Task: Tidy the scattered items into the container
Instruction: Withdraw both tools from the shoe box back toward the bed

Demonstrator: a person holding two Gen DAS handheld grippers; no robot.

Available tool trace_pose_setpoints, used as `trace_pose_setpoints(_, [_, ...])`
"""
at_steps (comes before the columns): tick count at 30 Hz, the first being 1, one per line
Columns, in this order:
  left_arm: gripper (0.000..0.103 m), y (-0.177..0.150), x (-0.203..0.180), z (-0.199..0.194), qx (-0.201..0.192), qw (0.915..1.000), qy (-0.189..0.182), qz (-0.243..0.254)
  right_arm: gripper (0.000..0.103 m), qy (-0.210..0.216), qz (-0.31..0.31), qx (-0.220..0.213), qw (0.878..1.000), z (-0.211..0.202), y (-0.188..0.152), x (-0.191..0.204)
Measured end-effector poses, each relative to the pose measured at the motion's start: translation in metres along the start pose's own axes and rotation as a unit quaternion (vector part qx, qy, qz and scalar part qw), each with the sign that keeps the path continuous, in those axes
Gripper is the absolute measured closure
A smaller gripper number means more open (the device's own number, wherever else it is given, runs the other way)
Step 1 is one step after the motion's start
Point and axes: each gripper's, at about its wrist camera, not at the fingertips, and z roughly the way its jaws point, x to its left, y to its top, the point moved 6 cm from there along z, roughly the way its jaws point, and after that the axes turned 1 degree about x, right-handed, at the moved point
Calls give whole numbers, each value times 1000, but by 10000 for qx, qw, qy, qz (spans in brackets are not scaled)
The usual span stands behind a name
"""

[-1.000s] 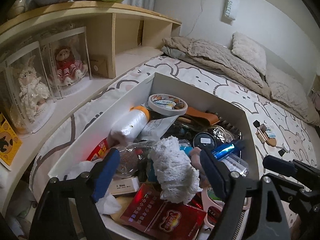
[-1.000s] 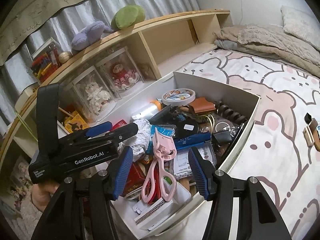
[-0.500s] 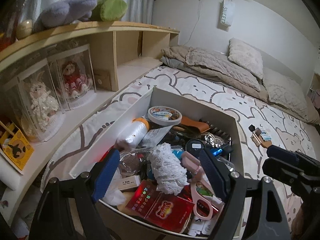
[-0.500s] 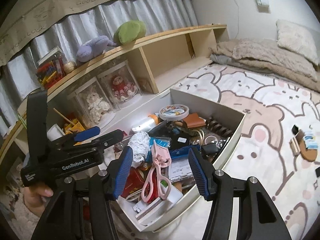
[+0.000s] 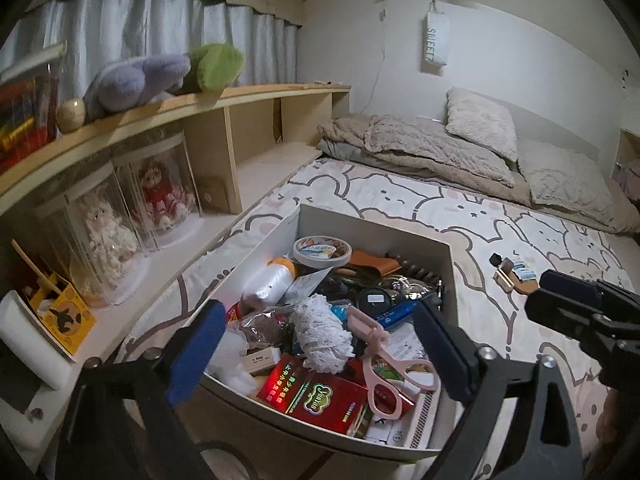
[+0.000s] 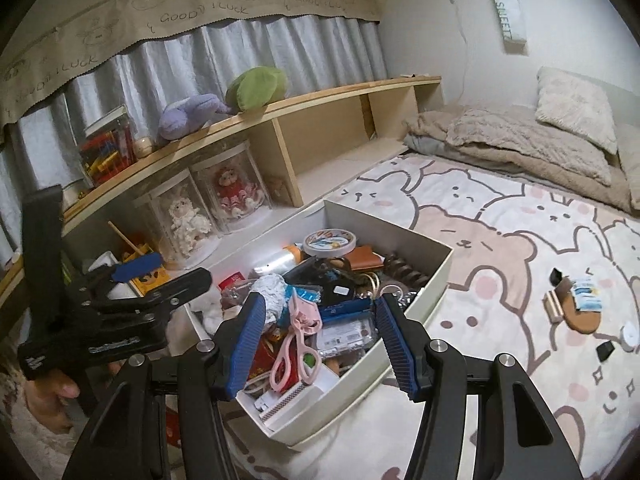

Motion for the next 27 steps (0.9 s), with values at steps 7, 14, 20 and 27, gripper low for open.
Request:
trace_pose_setpoints(7, [1,-1,-7,-19,-160,9999,-6,62,10,-486,-96,-179,9986,-19,-3,-6])
trace_pose_setpoints(14, [0,-5,-11,-35,-273,9996,-39,26,0,-692,-39,-419,9967,-40,-7,-16])
trace_pose_setpoints(20, [0,-10,-15,-47,-285,9995,-104,-4,0,-808,13,-465,9956,-53,-13,-23])
trace_pose_setpoints(27, [0,-18,-22,-58,-240,9994,-241,41,0,-950,-21,-548,9940,-69,-20,-25])
